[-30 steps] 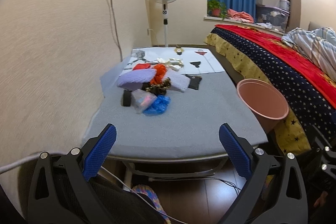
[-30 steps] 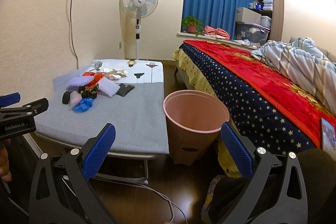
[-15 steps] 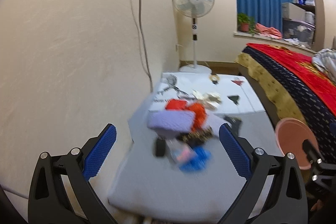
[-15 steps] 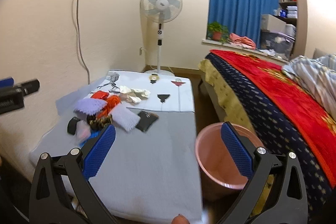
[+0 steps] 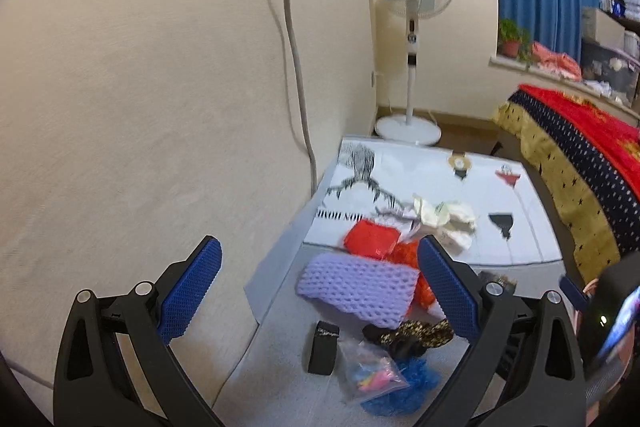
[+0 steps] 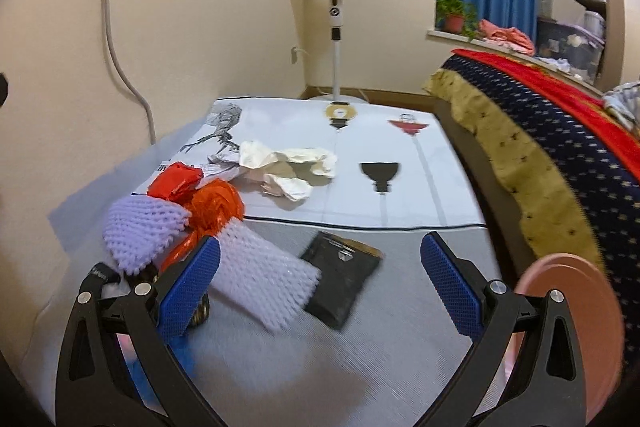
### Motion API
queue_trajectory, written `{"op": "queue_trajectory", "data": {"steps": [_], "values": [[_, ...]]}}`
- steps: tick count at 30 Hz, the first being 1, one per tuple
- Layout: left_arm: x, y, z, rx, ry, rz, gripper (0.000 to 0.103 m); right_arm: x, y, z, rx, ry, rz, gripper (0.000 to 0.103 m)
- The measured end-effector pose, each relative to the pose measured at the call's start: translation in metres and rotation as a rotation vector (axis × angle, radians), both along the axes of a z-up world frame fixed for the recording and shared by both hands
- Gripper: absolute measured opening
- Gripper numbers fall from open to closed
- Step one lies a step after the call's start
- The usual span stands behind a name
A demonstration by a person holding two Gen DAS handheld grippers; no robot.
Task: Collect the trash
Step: 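Move the right tool to the white foam net and close on it, then lift the white foam net with the right tool toward the wastebasket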
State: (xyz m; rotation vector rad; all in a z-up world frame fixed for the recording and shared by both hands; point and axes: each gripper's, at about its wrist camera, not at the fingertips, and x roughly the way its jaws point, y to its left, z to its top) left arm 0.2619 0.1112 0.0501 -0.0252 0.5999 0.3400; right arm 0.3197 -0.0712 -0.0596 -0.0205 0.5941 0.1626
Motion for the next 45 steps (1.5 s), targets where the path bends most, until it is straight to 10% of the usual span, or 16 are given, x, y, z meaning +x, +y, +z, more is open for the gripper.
{"op": "queue_trajectory", "data": {"steps": [12,19,29,32,35,45], "values": [[0.017,0.023,-0.009,-0.075,0.019,0.051,0.095,0.036,0.041,-0.040,-0.065,0.067,0.123,0.086],[0.018,0.024,-0.012,-0.064,0.024,0.063,0.095,0.039,0.033,-0.043,-0.011,0.094,0.150,0.001],[0.020,0.026,-0.014,-0.083,0.009,0.067,0.095,0.006,0.006,0.016,0.001,-0.055,0.164,0.001],[0.016,0.028,-0.012,-0.123,-0.012,0.086,0.095,0.007,0.002,0.020,-0.028,-0.029,0.177,0.010],[0.011,0.026,-0.011,-0.134,-0.029,0.089,0.095,0.009,-0.003,0.009,-0.024,0.027,0.160,0.054],[0.013,0.029,-0.011,-0.142,-0.023,0.067,0.095,0.029,0.003,-0.035,-0.016,0.103,0.119,0.055]]}}
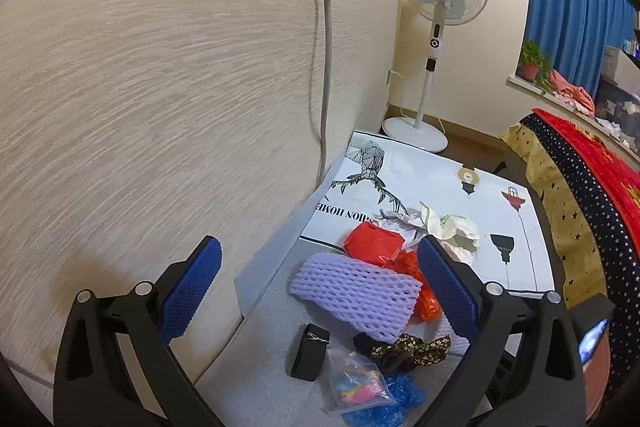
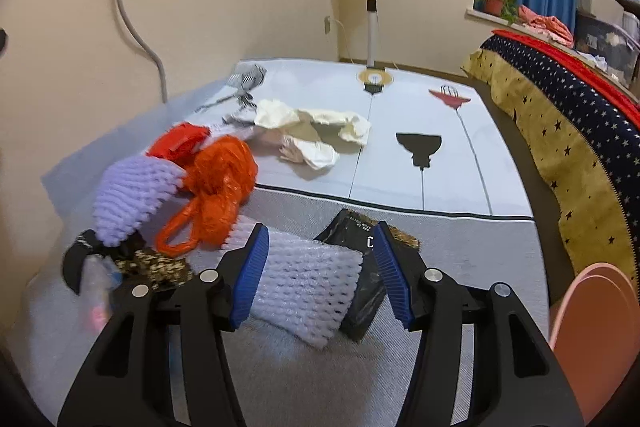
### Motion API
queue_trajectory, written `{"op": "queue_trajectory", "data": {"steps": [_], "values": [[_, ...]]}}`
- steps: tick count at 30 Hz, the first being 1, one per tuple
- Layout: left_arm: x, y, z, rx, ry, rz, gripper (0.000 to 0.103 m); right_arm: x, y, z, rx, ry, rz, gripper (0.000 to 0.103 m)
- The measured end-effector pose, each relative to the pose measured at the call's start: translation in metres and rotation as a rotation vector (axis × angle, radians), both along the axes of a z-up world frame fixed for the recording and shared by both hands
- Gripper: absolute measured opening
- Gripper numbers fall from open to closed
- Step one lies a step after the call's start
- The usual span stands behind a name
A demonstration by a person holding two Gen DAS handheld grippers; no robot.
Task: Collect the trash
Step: 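Lift the white foam net with the right tool toward the wastebasket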
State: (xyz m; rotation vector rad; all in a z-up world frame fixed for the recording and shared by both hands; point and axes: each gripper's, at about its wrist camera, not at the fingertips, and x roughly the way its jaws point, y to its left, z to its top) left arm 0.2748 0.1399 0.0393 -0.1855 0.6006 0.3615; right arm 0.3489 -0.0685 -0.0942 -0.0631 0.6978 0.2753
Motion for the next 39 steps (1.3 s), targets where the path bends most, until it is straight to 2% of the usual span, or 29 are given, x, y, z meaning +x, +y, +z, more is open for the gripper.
{"op": "queue_trajectory", "data": {"steps": [4,5,7,9,11,13,19,24,30,34,39], "values": [[0.005,0.002,-0.002,0.006,0.016,-0.001,0.095,0.010,0.004,-0.016,-0.012,0.050,0.002,0.056],[0.005,0.002,-0.002,0.006,0.016,-0.001,0.095,0.013,0.005,-0.020,-0.011,0.083,0.007,0.053],[0.005,0.003,-0.002,0.009,0.014,0.000,0.095,0.015,0.005,-0.022,-0.003,0.095,0.015,0.041],[0.005,0.003,-0.002,0.011,0.014,-0.002,0.095,0.015,0.006,-0.023,-0.001,0.102,0.024,0.020],[0.005,0.003,-0.002,0.011,0.015,0.000,0.095,0.013,0.006,-0.021,-0.006,0.084,0.017,0.013],[0.005,0.003,-0.002,0.012,0.014,0.000,0.095,0.007,0.005,-0.017,-0.001,0.046,0.012,0.011],[0.005,0.003,-0.001,0.021,0.006,0.011,0.095,-0.012,-0.011,0.010,0.044,-0.032,0.004,0.010],[0.003,-0.001,0.001,0.029,-0.020,0.013,0.095,-0.036,-0.036,0.059,0.067,-0.114,-0.021,0.010],[-0.003,-0.013,0.001,0.002,-0.087,-0.026,0.095,-0.079,-0.085,0.112,0.064,-0.141,-0.067,0.010],[0.000,-0.029,-0.012,-0.005,-0.081,-0.042,0.095,-0.108,-0.122,0.133,0.093,-0.113,-0.110,0.010],[0.019,-0.056,-0.049,0.049,-0.057,-0.026,0.095,-0.141,-0.152,0.143,0.095,-0.131,-0.134,0.010]]}}
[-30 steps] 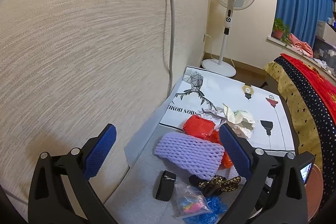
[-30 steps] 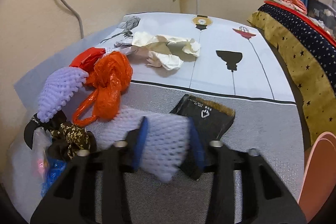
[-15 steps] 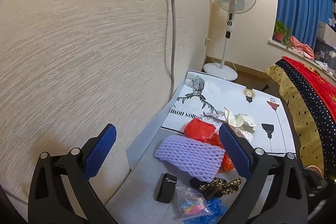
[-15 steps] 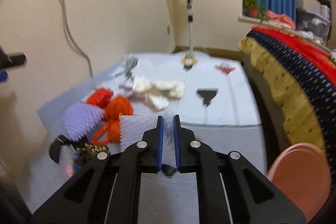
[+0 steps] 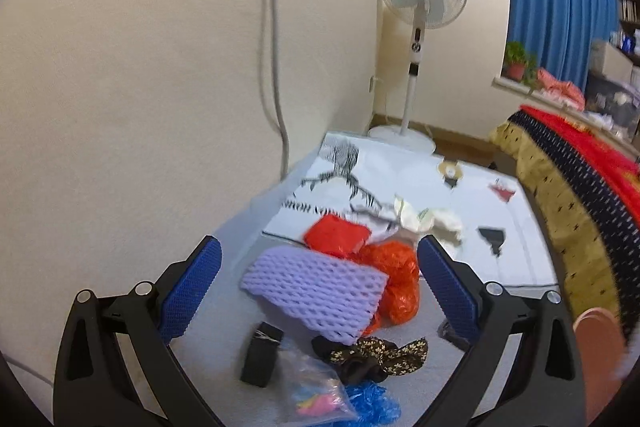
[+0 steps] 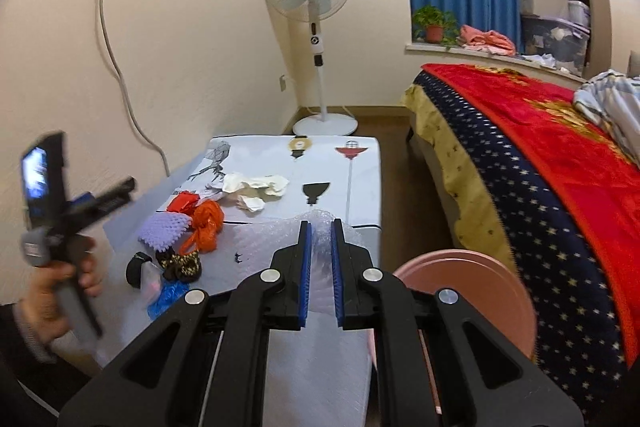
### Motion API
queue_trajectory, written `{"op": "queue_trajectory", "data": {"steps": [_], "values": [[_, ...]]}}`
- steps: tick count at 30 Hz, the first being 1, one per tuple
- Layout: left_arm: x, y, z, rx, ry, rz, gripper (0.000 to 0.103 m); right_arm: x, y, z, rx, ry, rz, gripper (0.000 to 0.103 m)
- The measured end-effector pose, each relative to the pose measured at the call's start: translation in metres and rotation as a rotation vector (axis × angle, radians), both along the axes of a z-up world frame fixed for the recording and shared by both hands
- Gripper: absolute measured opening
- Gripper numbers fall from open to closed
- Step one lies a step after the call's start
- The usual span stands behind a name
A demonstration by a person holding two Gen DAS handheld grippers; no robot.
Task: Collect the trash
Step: 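Lift the white foam net with the right tool toward the wastebasket, then open the right tool over the pink wastebasket while the left tool drops the lavender net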
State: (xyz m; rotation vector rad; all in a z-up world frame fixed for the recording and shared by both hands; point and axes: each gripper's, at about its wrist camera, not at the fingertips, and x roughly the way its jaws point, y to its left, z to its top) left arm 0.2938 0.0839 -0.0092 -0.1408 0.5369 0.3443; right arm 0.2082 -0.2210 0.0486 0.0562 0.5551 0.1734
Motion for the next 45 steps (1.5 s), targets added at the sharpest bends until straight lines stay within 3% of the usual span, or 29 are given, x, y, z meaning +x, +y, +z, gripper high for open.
{"op": "queue_trajectory", "data": {"steps": [4,14,16,20,22,37,45], "values": [[0.020,-0.015,-0.035,-0.006,0.037,0.013,0.095,-0.004,-0.011,-0.005,0.019,0.005,-0.005,0.010],[0.053,-0.017,-0.088,0.041,0.112,0.026,0.094,0.007,-0.030,-0.017,0.024,0.046,-0.016,0.010],[0.053,-0.016,-0.090,0.038,0.111,0.023,0.083,0.008,-0.030,-0.016,0.027,0.043,-0.011,0.010],[0.048,-0.011,-0.083,-0.007,0.075,-0.025,0.024,0.008,-0.022,-0.016,0.003,0.035,0.005,0.010],[0.045,-0.009,-0.075,-0.024,0.060,-0.036,0.006,0.008,-0.021,-0.016,0.002,0.035,0.011,0.010],[-0.014,0.007,0.018,-0.059,-0.075,-0.085,0.002,-0.009,-0.037,0.008,0.059,-0.020,0.029,0.010],[-0.079,-0.034,0.081,-0.036,-0.117,-0.242,0.002,-0.024,-0.050,0.020,0.079,-0.050,0.012,0.010]]}}
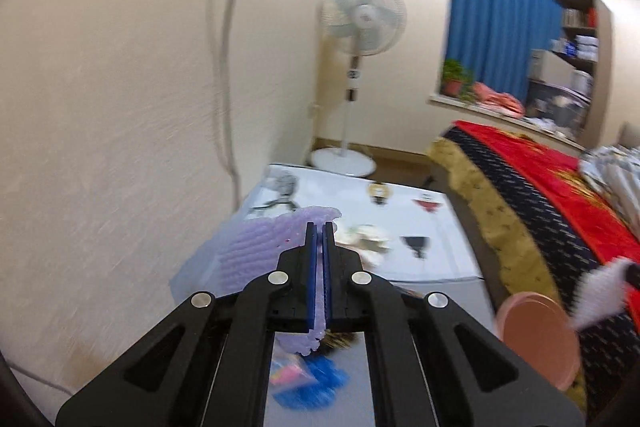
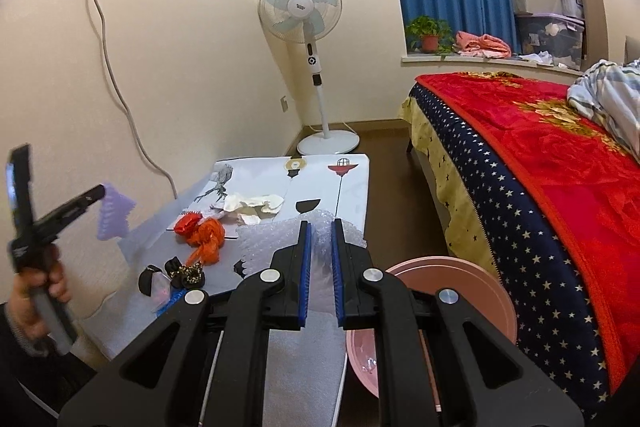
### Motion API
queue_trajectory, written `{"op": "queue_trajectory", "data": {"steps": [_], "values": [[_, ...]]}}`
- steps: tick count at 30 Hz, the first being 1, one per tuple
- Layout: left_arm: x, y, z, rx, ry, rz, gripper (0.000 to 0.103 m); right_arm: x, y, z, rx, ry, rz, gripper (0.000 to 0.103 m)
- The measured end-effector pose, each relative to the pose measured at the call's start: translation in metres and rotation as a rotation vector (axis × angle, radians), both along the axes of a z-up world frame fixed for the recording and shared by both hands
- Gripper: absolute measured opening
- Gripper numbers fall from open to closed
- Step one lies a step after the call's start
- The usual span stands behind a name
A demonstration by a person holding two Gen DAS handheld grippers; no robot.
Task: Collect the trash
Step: 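Open the right tool over the pink wastebasket while the left tool drops the lavender net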
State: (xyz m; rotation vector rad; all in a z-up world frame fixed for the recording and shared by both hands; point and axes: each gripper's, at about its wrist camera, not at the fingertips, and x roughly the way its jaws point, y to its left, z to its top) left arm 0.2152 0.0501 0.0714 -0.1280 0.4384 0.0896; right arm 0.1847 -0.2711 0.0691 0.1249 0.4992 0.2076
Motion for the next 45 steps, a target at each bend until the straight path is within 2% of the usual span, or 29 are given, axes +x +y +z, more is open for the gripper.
{"op": "queue_trajectory", "data": {"steps": [4,9,11,22,25,29,37,43,44,45], "values": [[-0.026,-0.044,0.017,-0.031,0.034,-0.141,0.002,-0.006,-0.003,0.004,-0.002,-0.007,-0.008,0.010],[-0.050,-0.098,0.020,-0.042,0.095,-0.285,0.002,-0.021,-0.015,0.010,-0.008,-0.024,-0.026,0.010],[-0.059,-0.126,0.023,-0.017,0.094,-0.343,0.002,-0.029,-0.027,0.015,-0.006,-0.025,-0.059,0.010],[-0.067,-0.229,0.039,-0.045,0.084,-0.602,0.002,-0.077,-0.107,0.025,0.016,-0.050,-0.256,0.010],[-0.063,-0.250,0.037,-0.043,0.097,-0.641,0.002,-0.079,-0.129,0.024,0.011,-0.046,-0.315,0.010],[-0.038,-0.272,0.026,-0.046,0.126,-0.677,0.002,-0.076,-0.151,0.023,0.019,-0.038,-0.365,0.010],[0.023,-0.310,-0.019,-0.066,0.236,-0.721,0.002,-0.063,-0.153,0.011,-0.058,0.002,-0.388,0.010],[0.050,-0.328,-0.048,-0.013,0.273,-0.706,0.003,-0.051,-0.155,0.001,-0.081,0.044,-0.392,0.010],[0.055,-0.329,-0.053,-0.002,0.286,-0.692,0.004,-0.049,-0.156,-0.001,-0.084,0.053,-0.392,0.010],[0.059,-0.329,-0.057,0.006,0.298,-0.673,0.016,-0.047,-0.156,-0.002,-0.090,0.060,-0.394,0.010]]}}
